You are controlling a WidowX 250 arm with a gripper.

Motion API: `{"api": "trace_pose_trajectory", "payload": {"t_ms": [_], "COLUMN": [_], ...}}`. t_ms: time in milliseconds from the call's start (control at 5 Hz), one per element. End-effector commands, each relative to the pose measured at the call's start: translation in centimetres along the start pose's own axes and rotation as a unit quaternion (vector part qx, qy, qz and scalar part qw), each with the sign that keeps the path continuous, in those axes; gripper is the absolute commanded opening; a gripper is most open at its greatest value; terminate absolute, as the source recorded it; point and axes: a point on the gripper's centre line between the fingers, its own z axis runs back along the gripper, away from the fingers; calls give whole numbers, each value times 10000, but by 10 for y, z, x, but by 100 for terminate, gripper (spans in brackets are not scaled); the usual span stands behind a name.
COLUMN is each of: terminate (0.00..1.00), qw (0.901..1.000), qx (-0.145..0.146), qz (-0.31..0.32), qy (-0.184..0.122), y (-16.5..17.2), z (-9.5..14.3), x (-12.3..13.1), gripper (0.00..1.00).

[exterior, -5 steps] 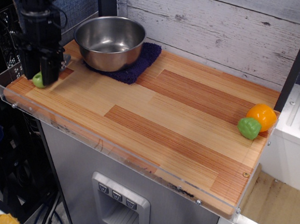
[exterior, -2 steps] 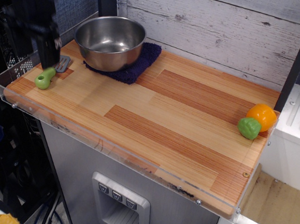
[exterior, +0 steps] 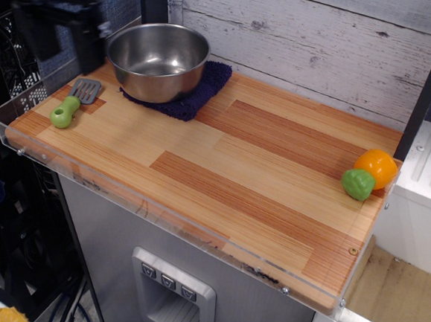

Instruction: Move spatula to left front in front of pot.

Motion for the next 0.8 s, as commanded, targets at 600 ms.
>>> {"api": "trace_pose_trajectory", "payload": {"t_ms": [600], "terminate": [0], "qw": [9980], "qx": [478], "qz": [-93], "qy": [-407], "y": [-28], "z": [31], "x": [-6], "gripper": [100]}}
